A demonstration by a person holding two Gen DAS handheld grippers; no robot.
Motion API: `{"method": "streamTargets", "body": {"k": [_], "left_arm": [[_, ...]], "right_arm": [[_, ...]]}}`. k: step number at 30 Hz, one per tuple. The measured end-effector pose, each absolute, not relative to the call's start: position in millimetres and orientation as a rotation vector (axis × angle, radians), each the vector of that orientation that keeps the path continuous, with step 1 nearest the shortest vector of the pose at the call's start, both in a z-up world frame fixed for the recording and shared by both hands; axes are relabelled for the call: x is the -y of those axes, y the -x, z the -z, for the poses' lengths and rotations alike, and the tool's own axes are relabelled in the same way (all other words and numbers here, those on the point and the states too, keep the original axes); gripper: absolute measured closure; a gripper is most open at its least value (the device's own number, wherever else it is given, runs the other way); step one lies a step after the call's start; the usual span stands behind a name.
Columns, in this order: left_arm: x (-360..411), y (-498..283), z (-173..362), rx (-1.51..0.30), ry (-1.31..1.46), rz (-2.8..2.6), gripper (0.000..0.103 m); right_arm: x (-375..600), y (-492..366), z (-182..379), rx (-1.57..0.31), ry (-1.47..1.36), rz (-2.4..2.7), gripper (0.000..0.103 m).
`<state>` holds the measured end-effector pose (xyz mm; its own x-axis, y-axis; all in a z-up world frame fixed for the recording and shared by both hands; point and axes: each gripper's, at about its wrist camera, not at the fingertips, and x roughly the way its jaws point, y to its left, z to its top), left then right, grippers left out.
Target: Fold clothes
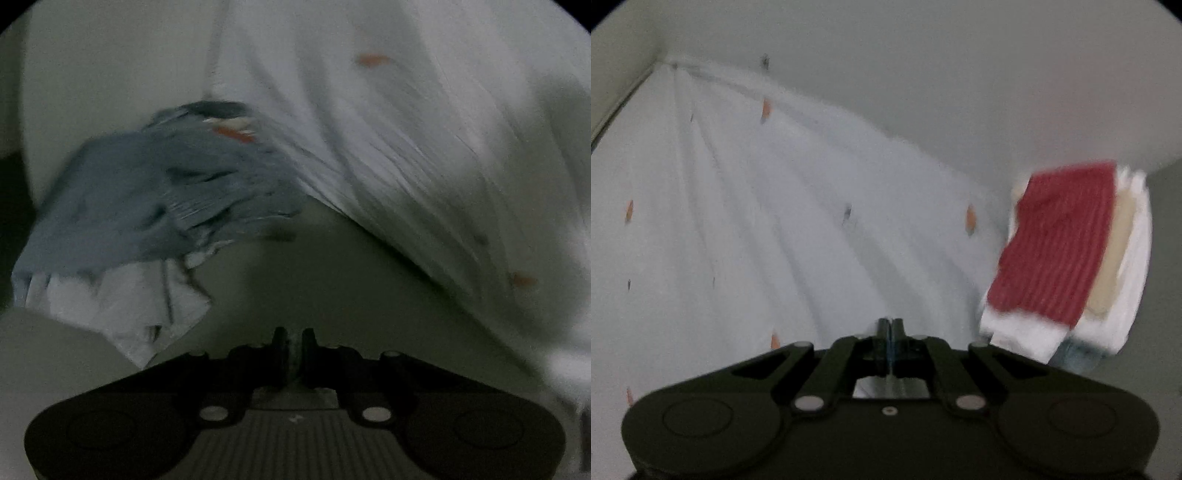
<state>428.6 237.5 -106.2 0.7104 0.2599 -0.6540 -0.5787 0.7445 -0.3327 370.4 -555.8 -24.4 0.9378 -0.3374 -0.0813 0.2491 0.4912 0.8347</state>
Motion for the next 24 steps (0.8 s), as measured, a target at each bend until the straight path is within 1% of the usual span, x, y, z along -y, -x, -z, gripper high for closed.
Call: {"method": "streamTargets", "body": {"k": [3,6,13,17,18,19,24], "left_arm": [[-250,-419,113,-0.619,0.626,-0.532,0.094],[-255,-408,117,-0.618,0.678,-0.529,0.094],[-257,-409,122,-0.650,0.712,-0.551,0.094],[-268,-429,126,-0.662,0.745,-0.567,0.095],[-270,-437,127,-0.663,0.745,-0.573,0.100],[-275,-447,126,-0.657,0.729,-0.590,0.103],[-300,-506,131,-0.634,0.717,-0.636,0.103]], "right_arm": [[559,-356,23,0.074,-0.948,0.434,0.102],[562,-342,33,0.074,-0.996,0.458,0.102],[565,-354,50,-0.037,-0.989,0.547,0.102],[573,-402,53,-0.123,-0.965,0.565,0.102],[575,-418,53,-0.145,-0.956,0.565,0.102],[578,-439,53,-0.169,-0.941,0.567,0.102],[589,-563,66,-0.265,-0.896,0.547,0.103]]}}
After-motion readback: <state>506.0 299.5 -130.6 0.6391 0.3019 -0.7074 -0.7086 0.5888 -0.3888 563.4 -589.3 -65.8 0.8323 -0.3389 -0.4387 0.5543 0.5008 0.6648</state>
